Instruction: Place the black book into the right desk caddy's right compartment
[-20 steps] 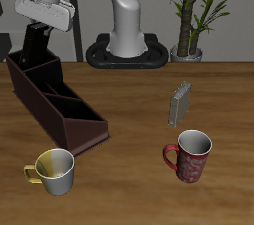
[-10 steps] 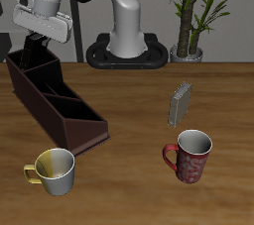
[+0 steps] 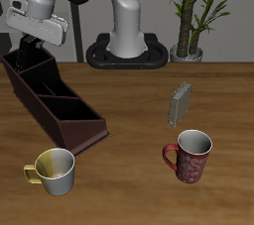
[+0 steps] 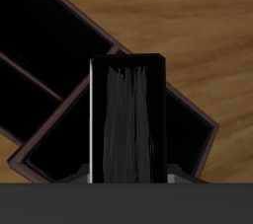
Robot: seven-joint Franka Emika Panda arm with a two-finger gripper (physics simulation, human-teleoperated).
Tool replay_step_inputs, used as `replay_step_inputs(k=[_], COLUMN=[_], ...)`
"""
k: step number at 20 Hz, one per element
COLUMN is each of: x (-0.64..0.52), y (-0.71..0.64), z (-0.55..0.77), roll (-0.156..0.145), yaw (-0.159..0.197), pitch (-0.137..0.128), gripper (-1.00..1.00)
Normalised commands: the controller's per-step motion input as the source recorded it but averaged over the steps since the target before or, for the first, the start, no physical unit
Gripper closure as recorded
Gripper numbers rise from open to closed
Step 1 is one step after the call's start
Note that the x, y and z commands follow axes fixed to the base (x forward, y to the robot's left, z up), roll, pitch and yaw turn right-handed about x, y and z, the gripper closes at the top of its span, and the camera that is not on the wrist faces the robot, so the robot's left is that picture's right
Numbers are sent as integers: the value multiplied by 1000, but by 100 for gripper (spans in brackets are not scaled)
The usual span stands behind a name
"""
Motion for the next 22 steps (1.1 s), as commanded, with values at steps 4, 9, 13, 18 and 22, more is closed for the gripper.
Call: replay_step_inputs(k=[4, 9, 13, 18, 22], x=[-19, 23, -35, -9, -34], y=[-180, -81, 62, 42, -35], z=[-255, -62, 8, 77, 158], roll=[-16, -6, -3, 15, -26], yaw=[-45, -3, 3, 1, 3], pitch=[50, 29, 26, 2, -17], gripper=[100, 100, -100, -100, -100])
